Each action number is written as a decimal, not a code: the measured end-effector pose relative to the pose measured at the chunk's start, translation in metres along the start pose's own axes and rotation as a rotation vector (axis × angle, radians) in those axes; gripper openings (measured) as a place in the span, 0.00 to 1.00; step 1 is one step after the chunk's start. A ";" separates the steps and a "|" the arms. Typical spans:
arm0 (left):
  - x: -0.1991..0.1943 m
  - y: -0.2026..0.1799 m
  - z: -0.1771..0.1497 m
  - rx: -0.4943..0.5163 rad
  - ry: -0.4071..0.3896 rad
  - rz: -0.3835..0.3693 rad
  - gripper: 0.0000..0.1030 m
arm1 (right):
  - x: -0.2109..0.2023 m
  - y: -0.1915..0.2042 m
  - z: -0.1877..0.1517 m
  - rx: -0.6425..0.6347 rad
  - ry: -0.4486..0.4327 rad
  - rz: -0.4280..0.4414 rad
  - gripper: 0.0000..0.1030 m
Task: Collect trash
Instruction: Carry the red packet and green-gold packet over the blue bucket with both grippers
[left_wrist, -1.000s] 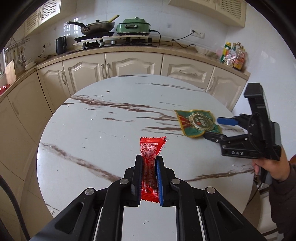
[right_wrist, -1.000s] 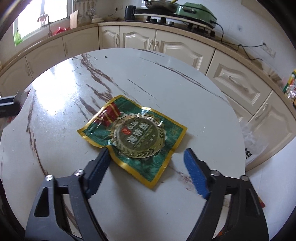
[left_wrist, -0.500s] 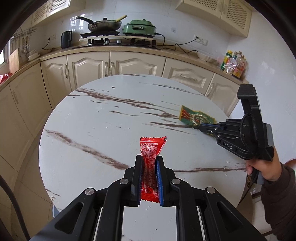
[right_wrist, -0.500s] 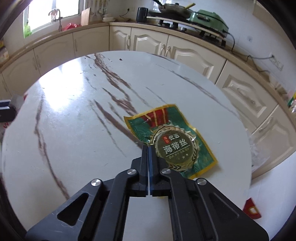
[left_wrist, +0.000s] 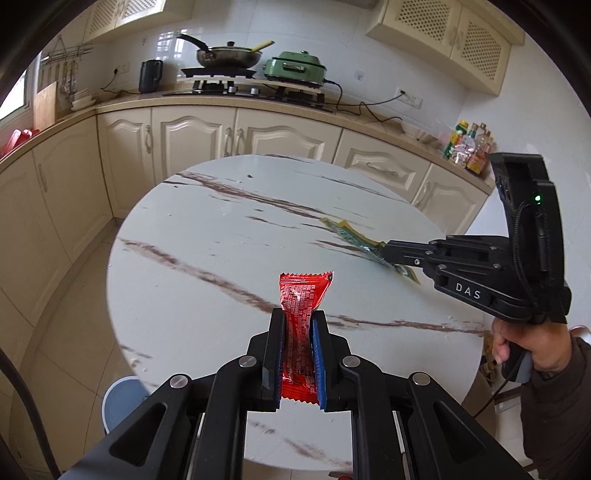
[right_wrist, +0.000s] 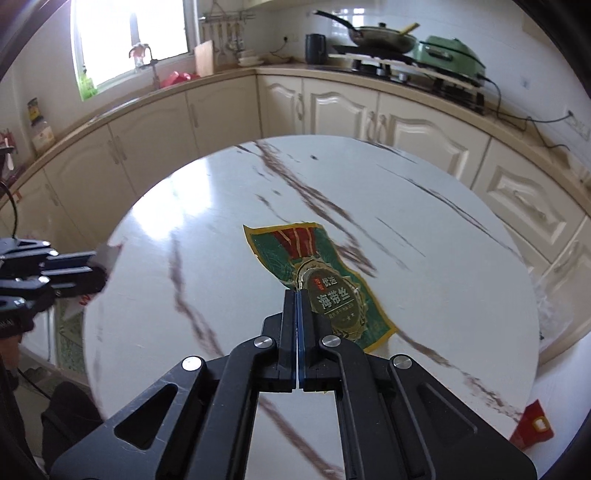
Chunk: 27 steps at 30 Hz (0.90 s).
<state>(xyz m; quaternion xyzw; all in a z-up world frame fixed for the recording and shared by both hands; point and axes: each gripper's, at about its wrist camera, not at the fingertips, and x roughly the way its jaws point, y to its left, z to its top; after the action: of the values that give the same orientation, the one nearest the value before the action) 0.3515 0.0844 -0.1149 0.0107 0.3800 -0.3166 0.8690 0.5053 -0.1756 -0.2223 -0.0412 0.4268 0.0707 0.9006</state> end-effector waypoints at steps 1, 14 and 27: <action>-0.005 0.005 -0.003 -0.009 -0.003 0.005 0.10 | 0.001 0.009 0.002 -0.007 -0.003 0.015 0.02; -0.062 0.067 -0.041 -0.142 -0.024 0.078 0.10 | 0.026 0.141 0.024 -0.148 -0.002 0.152 0.02; -0.081 0.107 -0.069 -0.241 -0.030 0.129 0.10 | 0.048 0.221 0.038 -0.232 0.017 0.238 0.02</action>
<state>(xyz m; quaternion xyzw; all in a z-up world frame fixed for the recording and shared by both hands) 0.3254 0.2318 -0.1339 -0.0740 0.4006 -0.2123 0.8882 0.5282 0.0524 -0.2383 -0.0949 0.4251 0.2252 0.8716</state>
